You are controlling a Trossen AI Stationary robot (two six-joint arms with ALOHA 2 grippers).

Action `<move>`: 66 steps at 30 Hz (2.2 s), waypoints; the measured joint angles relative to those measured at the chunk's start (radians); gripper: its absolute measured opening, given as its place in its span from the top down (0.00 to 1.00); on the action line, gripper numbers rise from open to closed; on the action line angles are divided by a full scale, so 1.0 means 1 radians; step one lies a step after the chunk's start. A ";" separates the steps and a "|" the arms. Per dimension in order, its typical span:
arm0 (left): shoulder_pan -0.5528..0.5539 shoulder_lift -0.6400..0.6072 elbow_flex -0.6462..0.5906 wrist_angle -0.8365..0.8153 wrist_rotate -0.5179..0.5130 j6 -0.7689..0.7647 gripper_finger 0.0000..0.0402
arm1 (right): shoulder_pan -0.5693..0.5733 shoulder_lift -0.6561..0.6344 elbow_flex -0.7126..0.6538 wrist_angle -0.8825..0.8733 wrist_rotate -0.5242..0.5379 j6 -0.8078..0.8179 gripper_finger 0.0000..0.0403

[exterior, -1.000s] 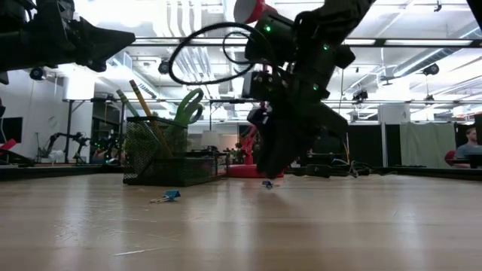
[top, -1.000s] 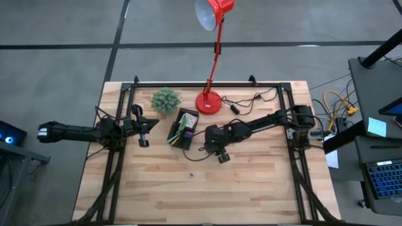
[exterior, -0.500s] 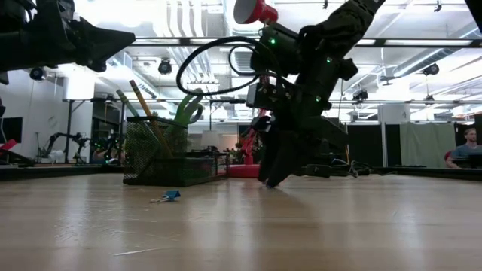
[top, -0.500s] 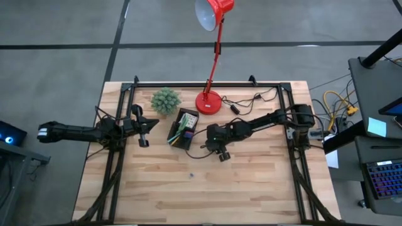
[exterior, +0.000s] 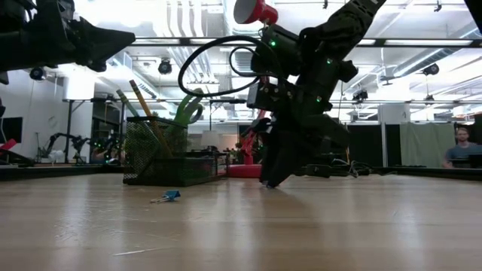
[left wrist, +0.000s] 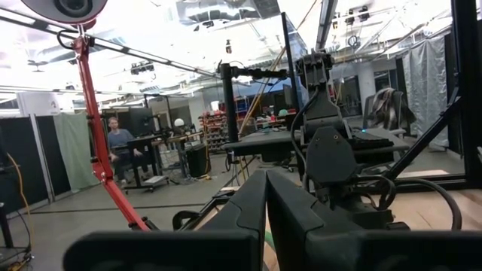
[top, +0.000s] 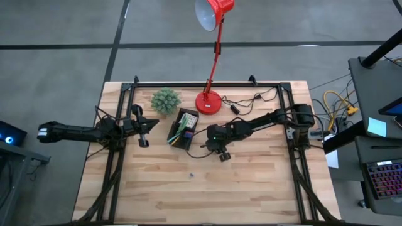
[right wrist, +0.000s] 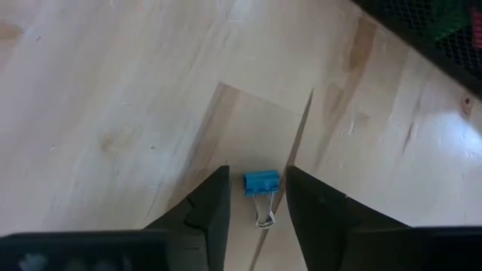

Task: Pick and place office supplies into organizer
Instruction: Put the top blue binder clip in the black desk organizer

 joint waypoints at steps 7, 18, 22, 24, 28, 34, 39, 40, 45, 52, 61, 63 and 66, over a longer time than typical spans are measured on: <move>0.000 0.000 0.000 0.000 0.000 0.000 1.00 | -0.004 0.000 -0.001 0.001 -0.022 0.000 0.77; 0.000 0.000 0.000 0.000 0.000 0.000 1.00 | -0.004 0.000 -0.001 0.005 -0.021 -0.014 0.86; 0.000 0.000 0.000 0.000 0.000 0.000 1.00 | -0.004 0.000 -0.001 0.005 -0.020 -0.014 0.86; 0.000 0.000 0.000 0.000 0.000 0.000 1.00 | -0.004 0.000 -0.001 0.005 -0.019 -0.014 0.86; 0.000 0.000 0.000 0.000 0.000 0.000 1.00 | -0.004 0.001 0.003 0.008 -0.019 0.009 0.86; 0.000 0.000 0.000 0.000 0.000 0.000 1.00 | -0.004 0.001 0.034 0.019 -0.019 0.108 0.86; 0.000 0.000 0.000 0.000 0.000 0.000 1.00 | -0.003 0.001 0.046 0.114 -0.019 0.210 0.86; 0.000 0.000 0.000 0.000 0.000 0.000 1.00 | -0.003 0.001 0.046 0.147 -0.019 0.231 0.86; 0.000 0.000 0.000 0.000 0.000 0.000 1.00 | 0.000 0.001 0.046 0.299 -0.019 0.361 0.87; 0.000 0.000 0.000 0.000 0.000 0.000 1.00 | 0.009 0.001 0.034 0.493 -0.017 0.517 0.87; 0.000 -0.001 0.000 0.001 0.000 0.000 1.00 | 0.017 0.083 0.030 0.643 0.025 0.611 0.87; 0.000 -0.002 0.000 0.001 0.000 0.000 1.00 | 0.018 0.103 0.029 0.690 0.030 0.609 0.87; 0.000 -0.003 0.000 0.000 0.000 0.000 1.00 | 0.018 0.110 0.029 0.700 0.045 0.604 0.87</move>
